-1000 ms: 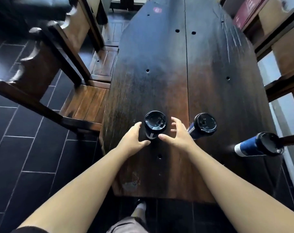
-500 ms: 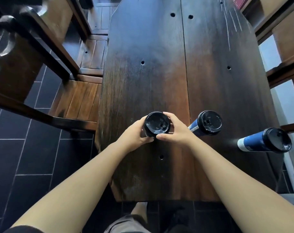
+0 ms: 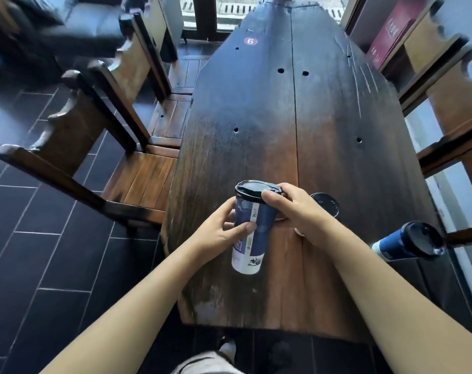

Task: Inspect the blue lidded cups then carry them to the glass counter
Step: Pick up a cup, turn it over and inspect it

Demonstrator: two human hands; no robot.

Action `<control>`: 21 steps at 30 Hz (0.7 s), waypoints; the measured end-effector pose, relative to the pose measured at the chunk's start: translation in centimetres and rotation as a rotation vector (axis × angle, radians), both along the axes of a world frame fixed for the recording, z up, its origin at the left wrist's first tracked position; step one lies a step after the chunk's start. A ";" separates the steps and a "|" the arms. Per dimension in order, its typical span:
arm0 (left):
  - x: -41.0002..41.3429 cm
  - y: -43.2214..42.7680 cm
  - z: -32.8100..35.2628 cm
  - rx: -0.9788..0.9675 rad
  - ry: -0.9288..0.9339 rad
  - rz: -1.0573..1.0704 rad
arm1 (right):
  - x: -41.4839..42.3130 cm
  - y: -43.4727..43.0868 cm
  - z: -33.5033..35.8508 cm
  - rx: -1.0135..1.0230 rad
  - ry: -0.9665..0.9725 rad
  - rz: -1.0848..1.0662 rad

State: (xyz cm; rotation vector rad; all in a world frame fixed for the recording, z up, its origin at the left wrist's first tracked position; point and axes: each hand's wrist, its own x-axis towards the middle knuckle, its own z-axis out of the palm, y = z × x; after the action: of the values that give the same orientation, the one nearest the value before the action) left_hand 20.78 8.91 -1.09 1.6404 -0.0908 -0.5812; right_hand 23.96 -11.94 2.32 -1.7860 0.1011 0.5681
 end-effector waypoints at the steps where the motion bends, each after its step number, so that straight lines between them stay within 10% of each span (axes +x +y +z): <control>1: -0.7 -0.3 0.9 -0.033 0.003 0.009 | -0.3 -0.1 1.1 0.017 0.007 -0.002; 21: -6.7 -1.8 7.6 -0.232 -0.058 0.026 | -5.4 -1.1 10.8 0.034 -0.013 0.023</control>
State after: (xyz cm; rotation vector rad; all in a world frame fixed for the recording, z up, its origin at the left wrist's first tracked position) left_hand 14.09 7.15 6.50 1.4306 -0.1730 -0.4852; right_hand 18.57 -13.03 13.16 -1.7592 0.0617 0.5716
